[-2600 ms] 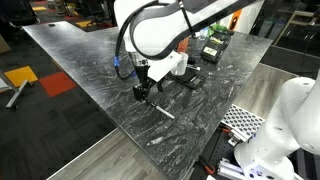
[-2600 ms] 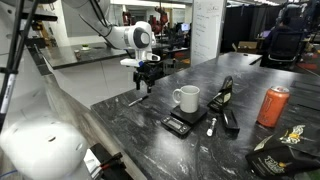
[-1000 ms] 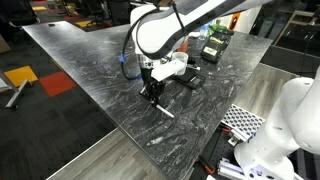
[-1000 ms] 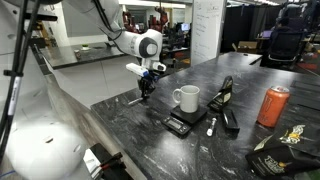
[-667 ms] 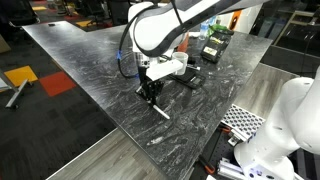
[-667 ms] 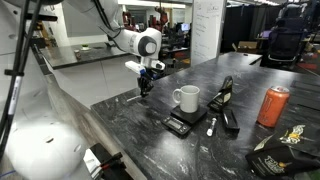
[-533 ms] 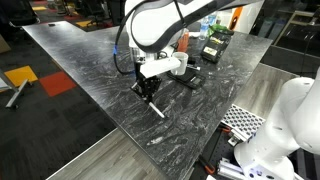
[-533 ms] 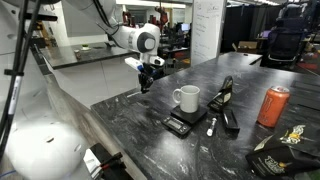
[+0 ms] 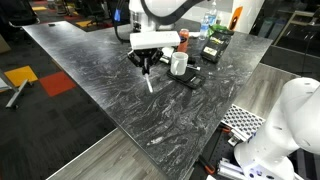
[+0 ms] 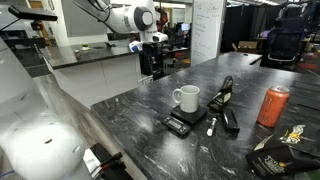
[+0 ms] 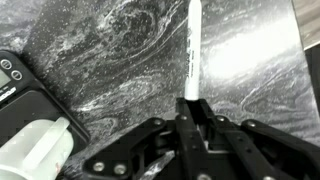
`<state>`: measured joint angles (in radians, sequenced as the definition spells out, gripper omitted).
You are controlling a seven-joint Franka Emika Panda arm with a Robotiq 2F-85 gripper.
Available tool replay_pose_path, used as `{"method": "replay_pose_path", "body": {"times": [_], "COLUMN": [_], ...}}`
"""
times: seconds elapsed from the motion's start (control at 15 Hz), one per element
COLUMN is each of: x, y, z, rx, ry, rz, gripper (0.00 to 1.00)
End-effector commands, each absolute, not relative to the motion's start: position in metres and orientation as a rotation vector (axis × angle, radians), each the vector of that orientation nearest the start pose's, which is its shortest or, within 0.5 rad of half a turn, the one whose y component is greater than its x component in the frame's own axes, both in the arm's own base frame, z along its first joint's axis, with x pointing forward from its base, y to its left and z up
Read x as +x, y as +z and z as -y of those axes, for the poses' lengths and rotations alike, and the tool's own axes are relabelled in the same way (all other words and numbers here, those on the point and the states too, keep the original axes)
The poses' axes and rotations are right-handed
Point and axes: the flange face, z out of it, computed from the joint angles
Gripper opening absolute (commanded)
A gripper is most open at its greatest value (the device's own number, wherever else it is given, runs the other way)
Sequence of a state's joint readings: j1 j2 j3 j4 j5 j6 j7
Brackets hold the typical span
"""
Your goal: Remove the black marker from the mug then put the mug on the black scale, move the scale to the right and put the marker back in the mug.
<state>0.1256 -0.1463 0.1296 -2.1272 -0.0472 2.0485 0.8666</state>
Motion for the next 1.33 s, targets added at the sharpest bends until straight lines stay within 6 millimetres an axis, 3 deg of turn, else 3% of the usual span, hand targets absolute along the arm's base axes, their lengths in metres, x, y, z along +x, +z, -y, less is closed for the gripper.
{"method": "replay_pose_path", "body": {"times": [0.0,0.4,0.67,0.93,1.27], "x": [0.497,0.484,0.471,0.455,0.449], "y": [0.511,0.553,0.564,0.556,0.525], "z": [-0.099,-0.049,-0.018,0.006,0.023], "rx": [-2.966,-2.812,-2.701,-2.606,-2.552], "ry": [-0.338,-0.667,-0.866,-0.985,-1.022], "rz": [-1.167,-1.620,-1.921,-2.216,-2.423], "gripper": [0.03,0.03,0.03,0.03,0.03]}}
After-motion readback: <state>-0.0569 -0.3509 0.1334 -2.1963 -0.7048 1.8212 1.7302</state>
